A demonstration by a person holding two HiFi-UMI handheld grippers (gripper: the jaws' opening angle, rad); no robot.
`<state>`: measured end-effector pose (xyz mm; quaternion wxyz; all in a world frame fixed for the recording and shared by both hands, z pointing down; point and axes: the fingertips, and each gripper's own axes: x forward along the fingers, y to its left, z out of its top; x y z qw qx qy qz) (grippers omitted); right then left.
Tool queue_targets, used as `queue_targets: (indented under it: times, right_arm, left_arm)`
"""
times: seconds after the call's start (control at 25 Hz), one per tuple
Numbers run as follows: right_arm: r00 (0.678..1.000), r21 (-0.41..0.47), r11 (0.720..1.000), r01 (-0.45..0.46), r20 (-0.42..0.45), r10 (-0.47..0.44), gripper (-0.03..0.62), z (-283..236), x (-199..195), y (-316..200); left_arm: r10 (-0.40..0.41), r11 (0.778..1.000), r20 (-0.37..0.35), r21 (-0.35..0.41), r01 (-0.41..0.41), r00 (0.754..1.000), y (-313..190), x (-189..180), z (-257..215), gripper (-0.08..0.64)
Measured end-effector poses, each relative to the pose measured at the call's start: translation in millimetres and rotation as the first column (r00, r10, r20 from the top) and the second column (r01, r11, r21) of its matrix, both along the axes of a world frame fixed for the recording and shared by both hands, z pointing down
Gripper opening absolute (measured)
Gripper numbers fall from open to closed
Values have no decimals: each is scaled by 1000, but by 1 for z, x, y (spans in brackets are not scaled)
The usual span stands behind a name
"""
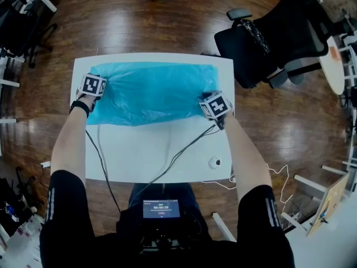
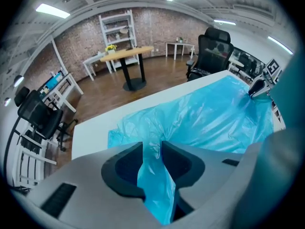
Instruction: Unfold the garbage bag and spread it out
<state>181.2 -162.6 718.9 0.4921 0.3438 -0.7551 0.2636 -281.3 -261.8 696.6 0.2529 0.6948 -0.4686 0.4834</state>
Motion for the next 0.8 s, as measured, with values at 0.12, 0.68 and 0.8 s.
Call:
queue_targets:
  times: [0.12,0.68,0.8]
  right_arm:
    - [1000,1,1000,-6,5,6,143,-4,-2,0]
    - [1000,14,1000,-8,-18,8,144,1,3,0]
    - [1000,23,1000,-13,-10,13,144,0,1,-1]
  left_arm:
    - [9,1000,-6,27,-8,1000,-3,3,-4,114]
    - [54,990,-40,133,-48,998,-2,11,-31,79]
    - [83,980,-36,182,-75,996,-2,18,-44,53]
